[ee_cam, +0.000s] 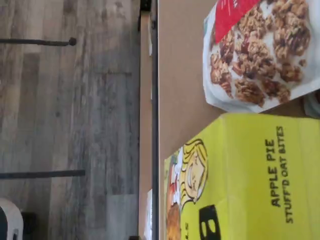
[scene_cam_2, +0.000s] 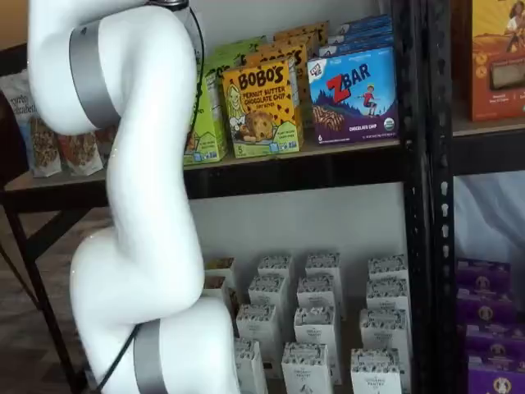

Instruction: Pick the green box on the top shelf, the fourth from the left

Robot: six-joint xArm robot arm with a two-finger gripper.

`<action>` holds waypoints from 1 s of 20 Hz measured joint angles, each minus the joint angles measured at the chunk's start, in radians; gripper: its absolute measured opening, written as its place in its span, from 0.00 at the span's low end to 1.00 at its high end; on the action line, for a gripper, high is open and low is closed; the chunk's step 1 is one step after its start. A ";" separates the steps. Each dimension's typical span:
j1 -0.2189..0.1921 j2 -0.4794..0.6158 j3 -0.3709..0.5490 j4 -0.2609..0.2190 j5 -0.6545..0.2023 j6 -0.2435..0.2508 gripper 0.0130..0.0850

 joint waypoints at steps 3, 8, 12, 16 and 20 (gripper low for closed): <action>0.000 0.007 -0.008 0.000 0.015 0.000 1.00; -0.003 0.014 -0.018 -0.003 0.036 -0.003 1.00; -0.004 0.005 -0.003 -0.003 0.022 -0.005 1.00; -0.005 -0.005 0.015 0.000 0.001 -0.007 0.89; -0.008 -0.008 0.019 0.005 -0.003 -0.010 0.78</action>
